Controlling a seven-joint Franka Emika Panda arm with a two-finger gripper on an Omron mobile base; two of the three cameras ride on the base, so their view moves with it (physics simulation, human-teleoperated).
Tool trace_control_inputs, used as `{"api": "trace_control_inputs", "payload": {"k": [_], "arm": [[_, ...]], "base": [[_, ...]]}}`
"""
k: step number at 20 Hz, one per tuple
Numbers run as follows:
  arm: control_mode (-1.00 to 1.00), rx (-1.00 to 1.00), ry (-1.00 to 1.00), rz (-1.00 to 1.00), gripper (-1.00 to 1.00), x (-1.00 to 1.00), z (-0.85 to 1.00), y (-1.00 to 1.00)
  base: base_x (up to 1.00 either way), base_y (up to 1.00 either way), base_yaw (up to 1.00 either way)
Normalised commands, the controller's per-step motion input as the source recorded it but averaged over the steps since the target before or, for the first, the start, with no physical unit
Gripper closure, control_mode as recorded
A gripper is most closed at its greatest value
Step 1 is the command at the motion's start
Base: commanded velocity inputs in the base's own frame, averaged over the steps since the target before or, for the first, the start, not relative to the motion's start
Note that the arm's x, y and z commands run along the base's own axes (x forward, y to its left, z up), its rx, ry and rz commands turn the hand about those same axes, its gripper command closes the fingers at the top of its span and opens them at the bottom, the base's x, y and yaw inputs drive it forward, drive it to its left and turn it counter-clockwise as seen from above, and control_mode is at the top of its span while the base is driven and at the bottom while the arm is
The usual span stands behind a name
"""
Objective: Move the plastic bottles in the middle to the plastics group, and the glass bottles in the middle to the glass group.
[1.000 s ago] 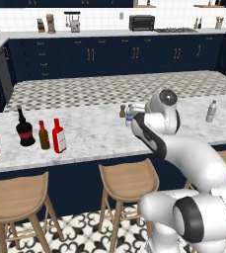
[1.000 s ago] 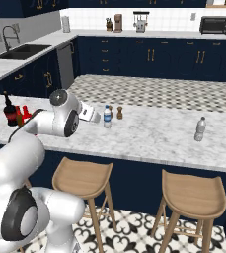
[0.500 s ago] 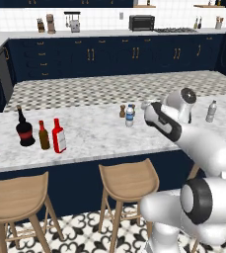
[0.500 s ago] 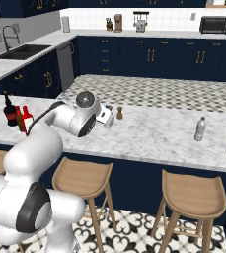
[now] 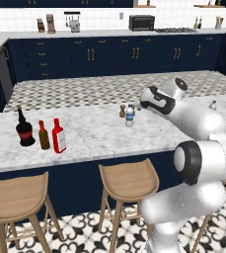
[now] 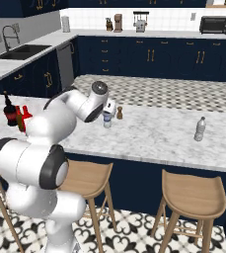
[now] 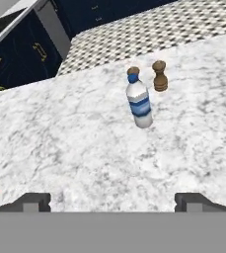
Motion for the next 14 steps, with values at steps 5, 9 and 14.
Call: {"api": "trace_control_inputs", "payload": {"k": [5, 9, 14], "arm": [[-1.0, -0.16, 0.07, 0.11, -1.0, 0.53, -0.21, 0.14], [-1.0, -0.21, -0.01, 0.0, -1.0, 0.31, -0.36, 0.01], [-1.0, -0.01, -0.07, -0.04, -1.0, 0.08, -0.28, -0.13]], "base": [[0.0, 0.0, 0.0], [0.0, 0.0, 0.0], [0.0, 0.0, 0.0]]}}
